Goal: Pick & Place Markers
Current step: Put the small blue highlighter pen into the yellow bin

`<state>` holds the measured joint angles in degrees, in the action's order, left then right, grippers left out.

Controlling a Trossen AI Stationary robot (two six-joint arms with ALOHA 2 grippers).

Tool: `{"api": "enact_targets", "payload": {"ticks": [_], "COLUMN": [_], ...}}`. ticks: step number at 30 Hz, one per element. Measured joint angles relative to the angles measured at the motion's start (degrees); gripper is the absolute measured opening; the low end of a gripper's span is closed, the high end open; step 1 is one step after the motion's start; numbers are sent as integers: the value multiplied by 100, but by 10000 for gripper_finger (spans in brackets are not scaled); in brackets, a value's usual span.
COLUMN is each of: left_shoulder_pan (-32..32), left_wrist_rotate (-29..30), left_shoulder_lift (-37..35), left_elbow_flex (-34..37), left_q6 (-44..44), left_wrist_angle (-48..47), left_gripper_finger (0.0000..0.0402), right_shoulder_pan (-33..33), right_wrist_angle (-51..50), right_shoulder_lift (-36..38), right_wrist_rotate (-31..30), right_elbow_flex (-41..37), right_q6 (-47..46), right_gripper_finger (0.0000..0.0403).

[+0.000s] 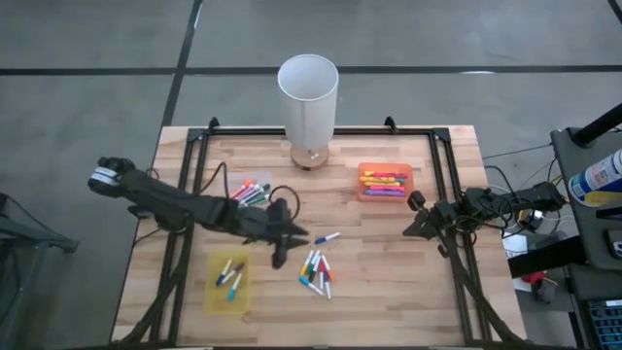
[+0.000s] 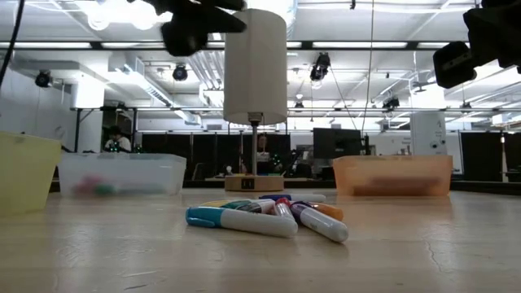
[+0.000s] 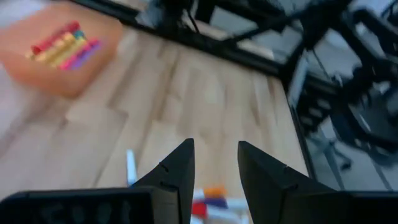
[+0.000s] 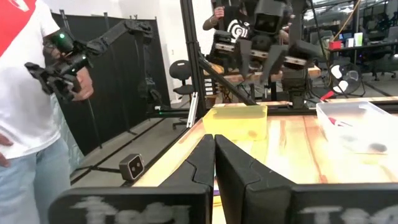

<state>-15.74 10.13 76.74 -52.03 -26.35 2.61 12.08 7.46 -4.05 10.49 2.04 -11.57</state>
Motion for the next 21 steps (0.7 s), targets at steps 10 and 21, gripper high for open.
{"api": "enact_targets", "payload": {"ticks": [10, 21], "left_shoulder_pan": [587, 712], "left_wrist_rotate": [39, -34], "left_shoulder_lift": [1217, 2672], "left_elbow_flex": [9, -204], "left_q6": [145, 369], "left_wrist_angle": [995, 935], "left_gripper_finger": [115, 115], "right_shoulder_pan": [1, 1], "right_wrist_angle": [0, -1], "right_shoulder_lift": [0, -4], "right_wrist_rotate": [-1, -1], "right_elbow_flex": [0, 0], "right_q6": [0, 1], "right_gripper_finger": [9, 9]}}
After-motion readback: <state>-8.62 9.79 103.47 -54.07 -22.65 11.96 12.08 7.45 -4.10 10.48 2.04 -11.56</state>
